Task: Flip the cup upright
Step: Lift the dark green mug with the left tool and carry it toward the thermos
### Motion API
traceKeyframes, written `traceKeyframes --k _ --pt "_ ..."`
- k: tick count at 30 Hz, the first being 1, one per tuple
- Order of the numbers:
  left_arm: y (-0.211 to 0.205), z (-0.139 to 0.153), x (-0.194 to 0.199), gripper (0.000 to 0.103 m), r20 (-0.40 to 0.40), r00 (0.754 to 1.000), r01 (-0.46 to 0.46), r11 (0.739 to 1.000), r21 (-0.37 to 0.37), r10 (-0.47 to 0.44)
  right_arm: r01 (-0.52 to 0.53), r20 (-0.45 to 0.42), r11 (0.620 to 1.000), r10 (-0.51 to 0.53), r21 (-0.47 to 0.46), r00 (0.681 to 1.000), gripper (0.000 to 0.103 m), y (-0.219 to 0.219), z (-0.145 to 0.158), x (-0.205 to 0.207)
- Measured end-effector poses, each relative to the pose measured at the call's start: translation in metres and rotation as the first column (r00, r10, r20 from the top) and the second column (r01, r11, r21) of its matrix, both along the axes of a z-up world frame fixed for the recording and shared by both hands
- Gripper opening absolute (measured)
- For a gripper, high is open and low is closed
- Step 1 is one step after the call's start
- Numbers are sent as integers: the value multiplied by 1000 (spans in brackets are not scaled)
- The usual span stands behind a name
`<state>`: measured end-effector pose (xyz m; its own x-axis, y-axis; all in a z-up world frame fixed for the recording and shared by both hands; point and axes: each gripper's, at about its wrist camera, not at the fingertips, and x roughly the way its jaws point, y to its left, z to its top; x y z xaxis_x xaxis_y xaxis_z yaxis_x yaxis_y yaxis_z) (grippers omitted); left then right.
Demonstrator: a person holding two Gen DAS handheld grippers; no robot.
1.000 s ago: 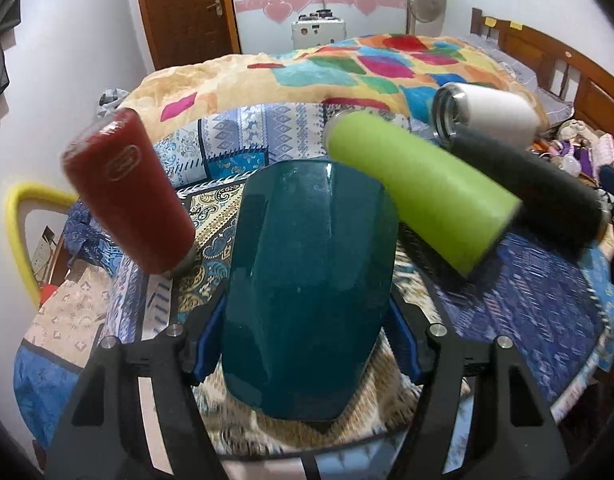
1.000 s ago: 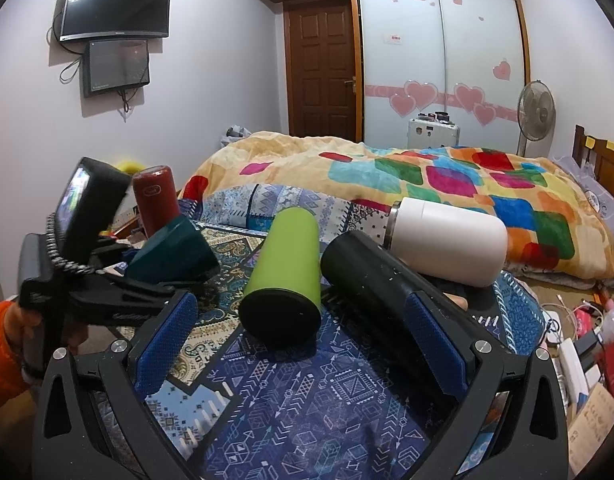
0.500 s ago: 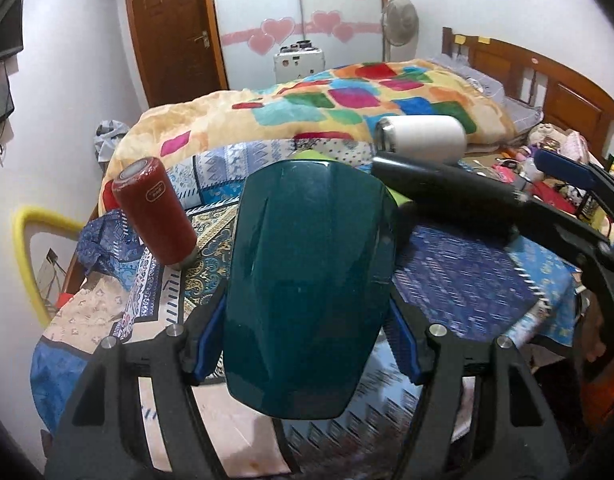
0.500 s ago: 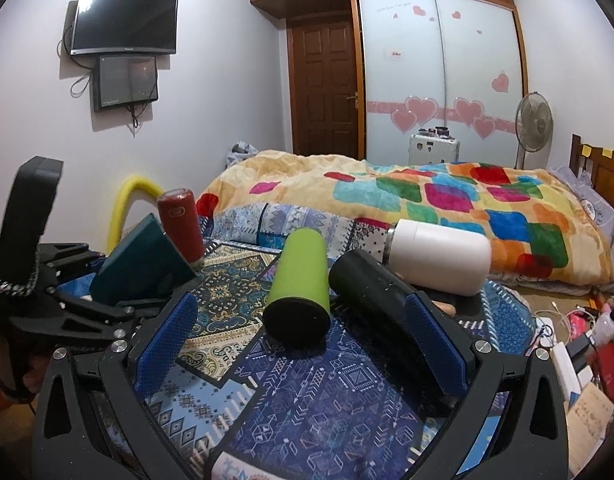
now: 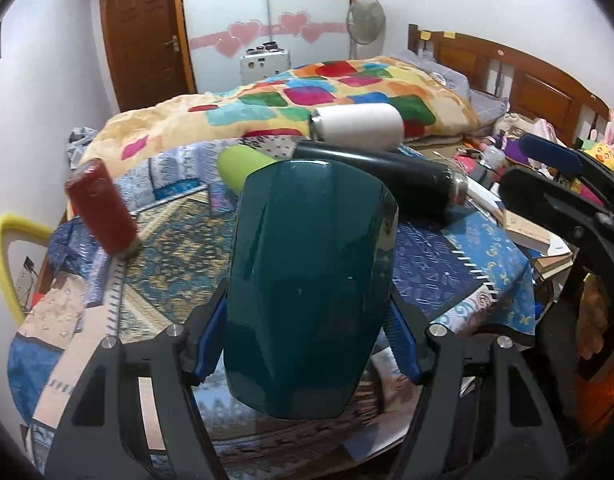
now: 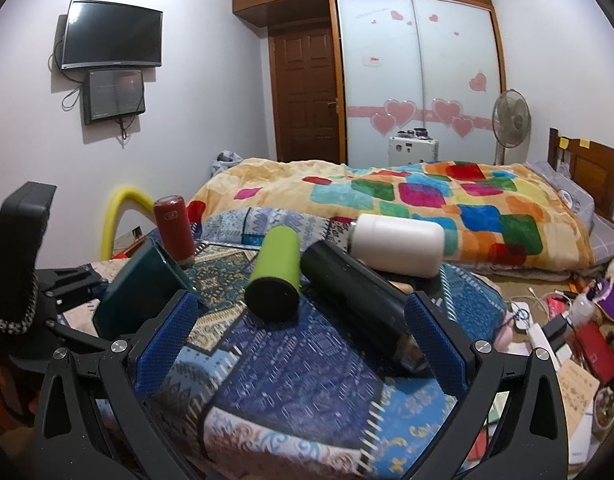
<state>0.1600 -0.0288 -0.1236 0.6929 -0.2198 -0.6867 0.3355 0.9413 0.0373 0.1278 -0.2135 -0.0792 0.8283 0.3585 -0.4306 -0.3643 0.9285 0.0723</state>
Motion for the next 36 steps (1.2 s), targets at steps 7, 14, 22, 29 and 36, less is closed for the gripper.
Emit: traceKeyframes --k 7,14,22,29,36 --pt "-25 -23 14 69 -43 998 37 999 3 -36 34 -24 999 -34 27 999 103 -17 -10 -5" --pt "-38 -45 34 69 -87 995 52 998 25 -50 38 -57 999 -37 8 998 103 -19 -26 6" --pt "-45 -55 41 69 -81 995 60 998 38 -56 29 -91 999 -28 12 995 103 -20 -36 13" --pt "-47 -57 41 70 -61 996 64 997 50 -61 30 -101 1000 -30 3 994 103 -17 -35 14" --pt "-43 -47 22 85 -18 998 63 997 48 -62 30 -96 1000 -29 8 995 103 -17 -30 12"
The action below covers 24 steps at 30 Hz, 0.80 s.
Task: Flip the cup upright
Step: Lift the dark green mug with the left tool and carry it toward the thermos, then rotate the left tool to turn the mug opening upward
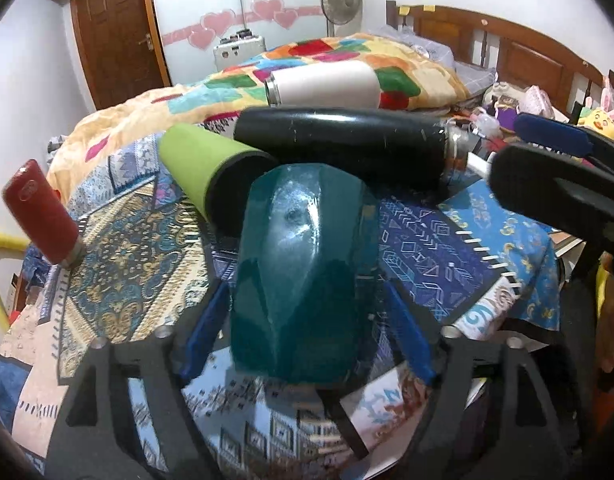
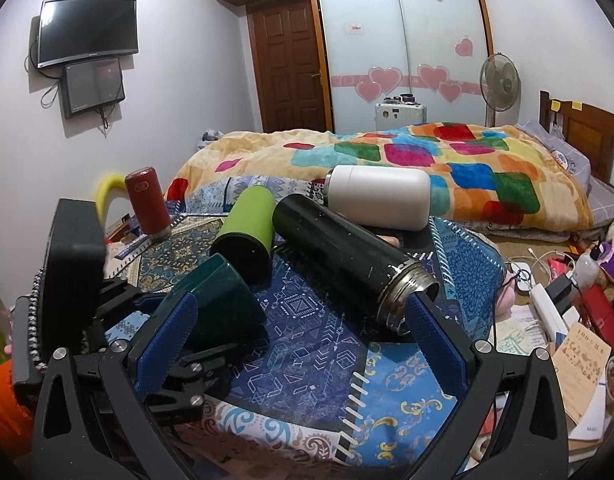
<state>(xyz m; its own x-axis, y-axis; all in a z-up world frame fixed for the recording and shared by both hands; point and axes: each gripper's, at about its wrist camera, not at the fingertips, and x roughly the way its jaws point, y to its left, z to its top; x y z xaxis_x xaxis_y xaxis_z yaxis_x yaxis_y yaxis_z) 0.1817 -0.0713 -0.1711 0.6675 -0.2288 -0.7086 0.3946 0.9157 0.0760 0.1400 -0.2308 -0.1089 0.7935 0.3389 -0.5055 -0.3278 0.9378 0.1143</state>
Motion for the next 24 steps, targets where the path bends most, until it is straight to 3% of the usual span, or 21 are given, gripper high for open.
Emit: traceKeyframes --k 6,11,17,24 --pt "25 23 -20 93 84 994 -72 997 -14 73 7 17 1000 -7 -10 1000 103 -1 4 -2" --pt "59 32 -22 97 129 978 -162 986 -25 164 20 -23 1000 -21 -13 1000 103 -1 -10 5" --pt "85 13 -3 97 73 966 -247 968 -37 249 11 -96 999 -14 -34 995 103 7 -33 22" --pt "85 -6 4 97 37 973 -226 974 -31 227 4 -133 998 -11 -57 991 103 14 -44 33"
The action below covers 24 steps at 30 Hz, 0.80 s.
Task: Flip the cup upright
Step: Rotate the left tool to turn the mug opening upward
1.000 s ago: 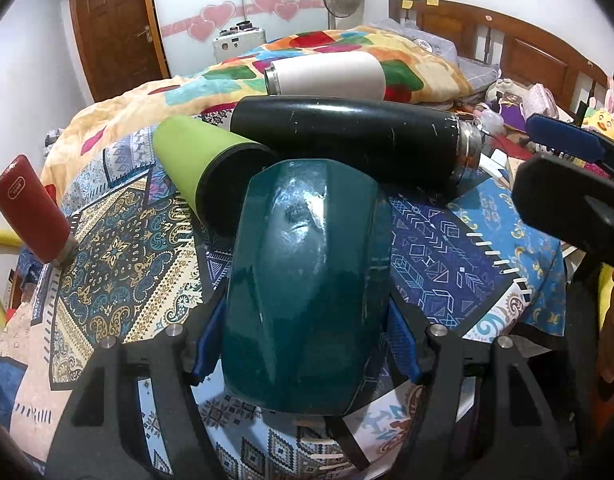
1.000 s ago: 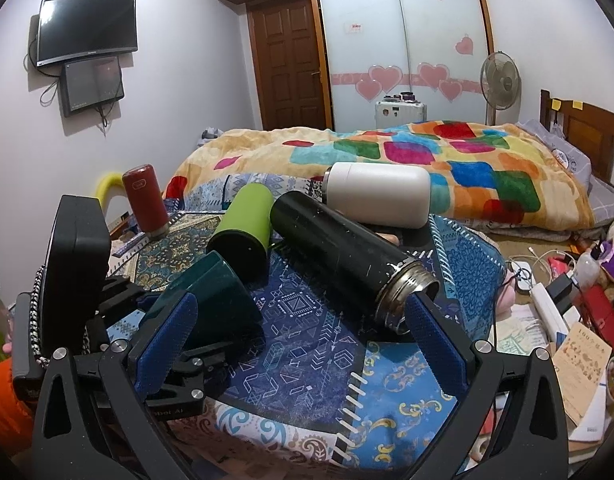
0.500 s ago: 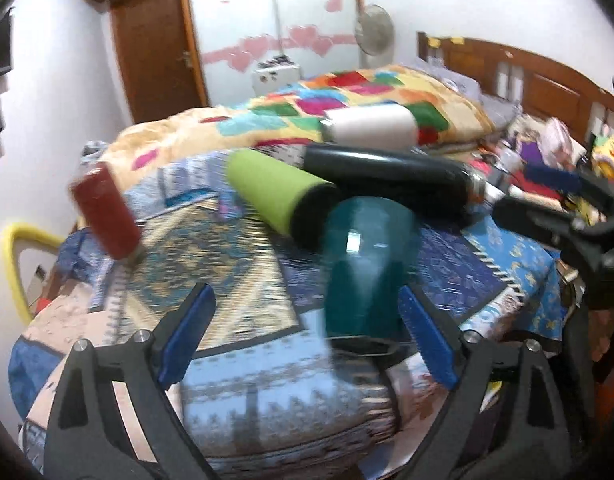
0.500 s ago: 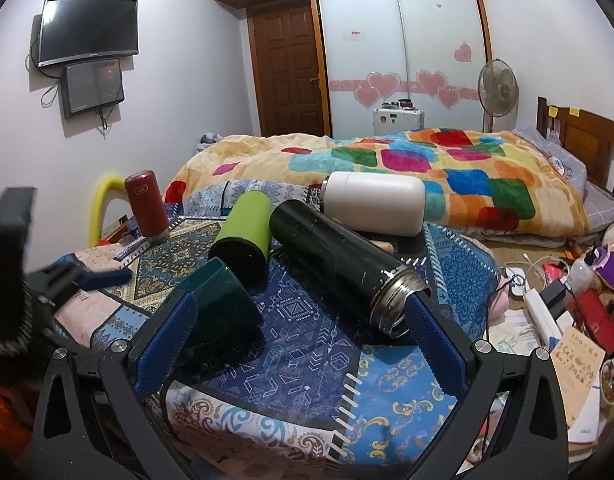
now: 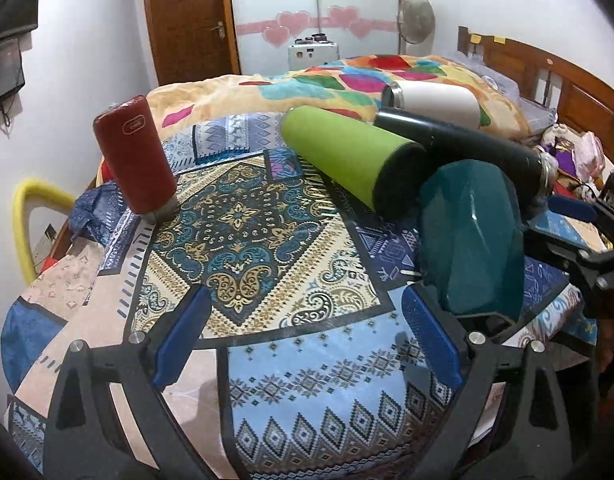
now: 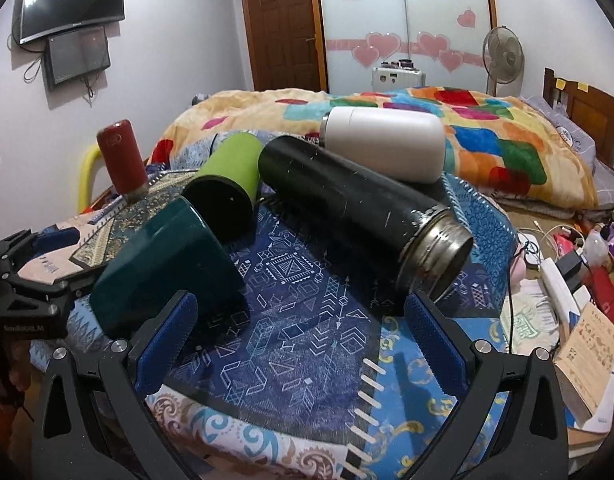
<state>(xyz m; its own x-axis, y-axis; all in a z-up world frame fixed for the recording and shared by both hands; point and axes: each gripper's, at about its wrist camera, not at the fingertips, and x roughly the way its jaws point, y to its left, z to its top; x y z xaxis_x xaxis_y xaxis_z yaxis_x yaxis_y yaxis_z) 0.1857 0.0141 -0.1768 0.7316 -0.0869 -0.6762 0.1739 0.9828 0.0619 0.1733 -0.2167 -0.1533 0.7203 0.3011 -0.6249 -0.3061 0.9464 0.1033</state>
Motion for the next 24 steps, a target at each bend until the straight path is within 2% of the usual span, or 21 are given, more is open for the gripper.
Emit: traceKeyframes --k 4,7,12,14,17,24 --pt "-4 1 -5 97 -13 1000 27 999 -31 -27 -5 -1 1000 5 -10 1000 103 1 1 3" --pt "-12 3 -9 97 5 1000 30 1000 -7 -30 -10 7 999 10 -37 1000 103 4 3 5" --pt "-19 1 -12 97 -9 999 50 998 -46 -51 -4 27 997 6 -83 1000 103 7 6 9" --pt "-22 1 -13 97 -6 999 53 998 -39 -53 -3 26 996 6 -90 1000 103 7 6 10" --pt "-21 6 -15 97 16 999 38 999 -24 -37 -8 20 997 10 -80 1000 103 6 11 9" --pt "-3 28 -27 97 90 996 -6 999 -44 10 -49 45 998 50 -38 998 103 19 32 -3"
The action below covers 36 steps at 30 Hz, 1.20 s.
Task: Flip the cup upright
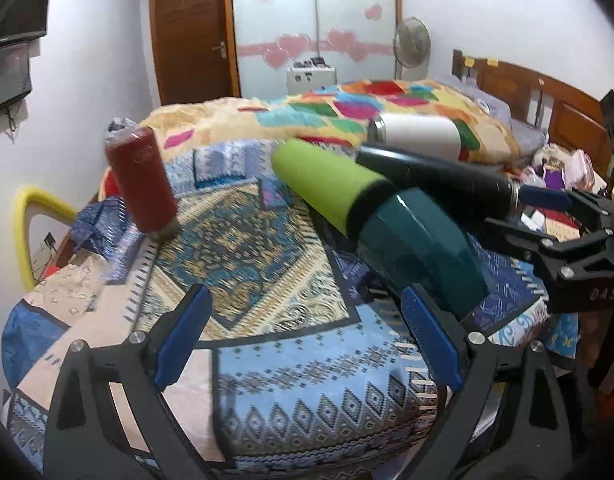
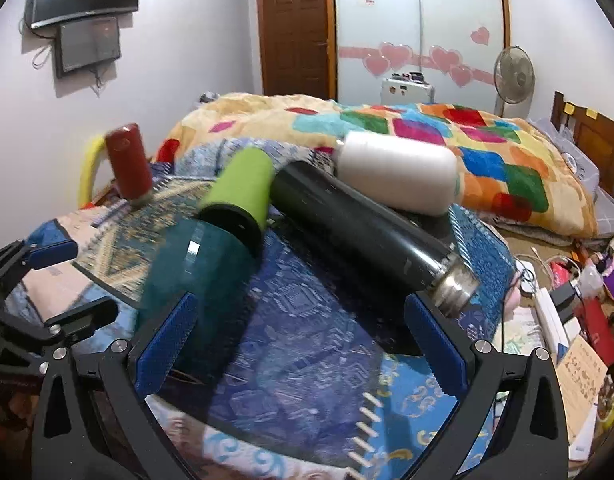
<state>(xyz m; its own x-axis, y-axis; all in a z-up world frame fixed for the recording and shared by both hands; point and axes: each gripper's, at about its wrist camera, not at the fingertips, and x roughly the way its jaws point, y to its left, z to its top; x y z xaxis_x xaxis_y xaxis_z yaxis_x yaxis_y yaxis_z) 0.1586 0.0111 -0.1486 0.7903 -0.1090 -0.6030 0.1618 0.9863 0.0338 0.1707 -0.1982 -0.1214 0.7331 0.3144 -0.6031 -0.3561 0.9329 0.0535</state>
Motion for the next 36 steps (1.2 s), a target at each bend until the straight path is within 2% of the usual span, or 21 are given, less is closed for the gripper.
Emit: traceKeyframes --k 7,16,21,29,36 --pt "23 16 -10 97 74 996 -57 998 -18 58 -55 31 998 55 -3 998 103 29 8 -2" --pt "38 6 -10 97 68 994 -85 995 -50 88 -100 -72 994 97 -39 993 103 54 -13 22" --pt "41 1 -10 97 58 994 -87 994 -62 90 -119 -129 992 112 -44 985 96 62 -22 30" --pt "44 1 -11 97 61 994 -89 993 -71 94 -130 -186 990 117 -57 976 77 68 -37 37" --pt "45 6 -10 97 68 993 -88 993 -79 93 -144 -179 989 138 -21 974 72 65 -32 33"
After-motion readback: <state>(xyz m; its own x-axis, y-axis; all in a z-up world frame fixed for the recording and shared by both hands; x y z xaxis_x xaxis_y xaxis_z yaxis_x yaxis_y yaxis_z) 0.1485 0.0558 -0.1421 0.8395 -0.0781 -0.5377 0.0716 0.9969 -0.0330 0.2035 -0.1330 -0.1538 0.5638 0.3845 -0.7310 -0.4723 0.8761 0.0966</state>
